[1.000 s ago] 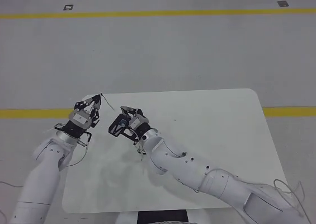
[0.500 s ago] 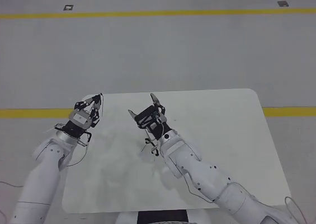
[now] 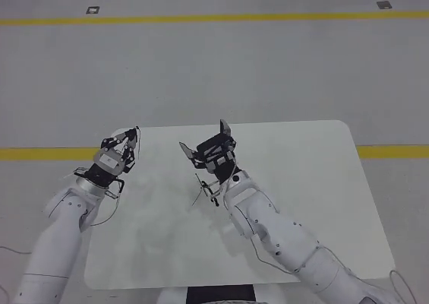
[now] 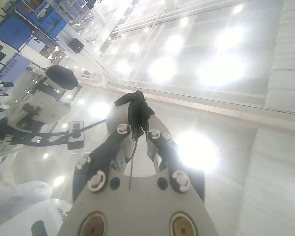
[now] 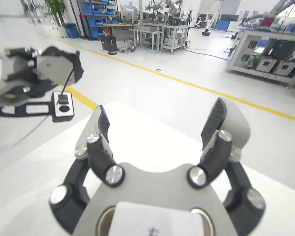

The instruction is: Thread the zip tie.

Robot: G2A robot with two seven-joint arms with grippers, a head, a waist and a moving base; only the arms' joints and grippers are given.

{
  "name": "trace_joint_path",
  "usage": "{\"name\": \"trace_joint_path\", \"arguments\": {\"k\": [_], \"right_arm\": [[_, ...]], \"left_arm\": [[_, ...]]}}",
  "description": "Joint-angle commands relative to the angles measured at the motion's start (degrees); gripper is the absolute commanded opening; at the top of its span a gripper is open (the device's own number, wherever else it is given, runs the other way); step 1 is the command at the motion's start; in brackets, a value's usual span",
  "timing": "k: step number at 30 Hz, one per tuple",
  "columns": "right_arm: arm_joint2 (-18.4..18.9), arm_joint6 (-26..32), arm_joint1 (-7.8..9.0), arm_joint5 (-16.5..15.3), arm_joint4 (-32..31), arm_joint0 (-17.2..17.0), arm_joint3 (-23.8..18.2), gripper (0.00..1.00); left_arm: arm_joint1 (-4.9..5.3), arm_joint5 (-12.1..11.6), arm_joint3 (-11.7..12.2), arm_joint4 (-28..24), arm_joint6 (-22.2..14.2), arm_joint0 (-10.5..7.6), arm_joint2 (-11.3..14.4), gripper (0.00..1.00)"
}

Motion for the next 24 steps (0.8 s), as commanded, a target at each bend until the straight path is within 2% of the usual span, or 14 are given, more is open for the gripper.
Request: {"name": "trace_joint_path", "arguments": {"k": [1,6,10,11,17,18,21,22,24], "right_arm": [[2.72,0.09,0.22,-2.2,4.15,-0.83,-1.38,1.0],[6.46,1.73,0.29,-7.51,14.83,-2.91,-4.91,1.0],[8.49,-0.17,-0.09,-9.37,23.6,-4.36,-6.39,1.0],[8.66,-1.15,-0.29,-10.99,27.16,-4.71,-6.73,1.0],[8.66,-1.15,-0.29,-10.99,27.16,-4.71,-6.73,1.0],[8.66,-1.15,-0.29,-10.99,27.16,-4.71,-6.73,1.0],[8.66,-1.15,-0.29,-10.99,27.16,-4.71,-6.73,1.0],[8.66,-1.15,-0.29,-10.99,27.16,-4.71,-6.73,1.0],[8.66,-1.15,-0.29,-10.99,27.16,-4.71,-6.73,1.0]], "left_arm": [[0.0,0.0,0.0,0.0,0.0,0.0,0.0,0.0],[0.0,0.0,0.0,0.0,0.0,0.0,0.0,0.0],[0.0,0.0,0.0,0.0,0.0,0.0,0.0,0.0],[0.0,0.0,0.0,0.0,0.0,0.0,0.0,0.0],[0.0,0.0,0.0,0.0,0.0,0.0,0.0,0.0],[0.02,0.0,-1.04,1.08,-0.51,-0.06,0.54,0.0],[0.46,0.0,-2.51,1.83,-5.61,0.87,2.24,0.0],[0.83,0.0,-2.97,1.62,-7.9,1.27,2.99,0.0],[1.46,0.0,-3.17,0.27,-10.15,1.65,3.82,0.0]]}}
